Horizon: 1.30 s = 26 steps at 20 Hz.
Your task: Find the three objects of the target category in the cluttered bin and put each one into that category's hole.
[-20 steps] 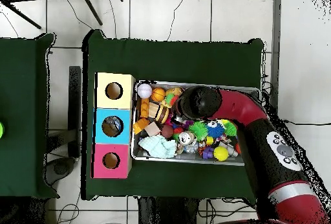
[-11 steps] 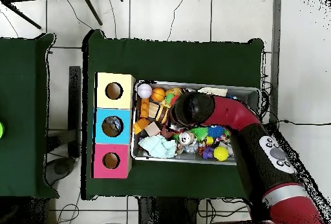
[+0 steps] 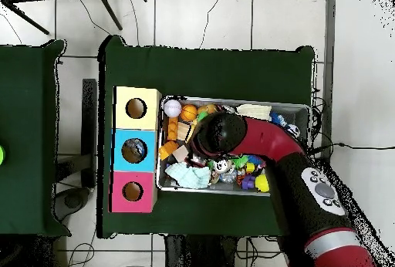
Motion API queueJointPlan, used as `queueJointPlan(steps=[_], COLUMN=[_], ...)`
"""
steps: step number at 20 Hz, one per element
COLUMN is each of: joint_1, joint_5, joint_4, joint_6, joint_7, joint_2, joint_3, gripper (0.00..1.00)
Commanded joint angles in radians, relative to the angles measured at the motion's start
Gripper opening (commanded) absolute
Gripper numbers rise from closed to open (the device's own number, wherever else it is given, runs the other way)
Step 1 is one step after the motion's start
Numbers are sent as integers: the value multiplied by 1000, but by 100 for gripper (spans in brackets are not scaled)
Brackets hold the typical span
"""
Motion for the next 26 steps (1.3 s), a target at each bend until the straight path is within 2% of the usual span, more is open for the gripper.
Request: queueJointPlan(steps=[1,9,17,26], joint_1=[40,74,103,117], joint_5=[75,92,58,57], joint_4=[97,115,108,126], joint_6=[54,-31,-120,-268], joint_7=[326,319,322,307], joint_2=[-41,-20,21,62], joint_3=[-56,-89,-130,-156], gripper=[100,100,100,100])
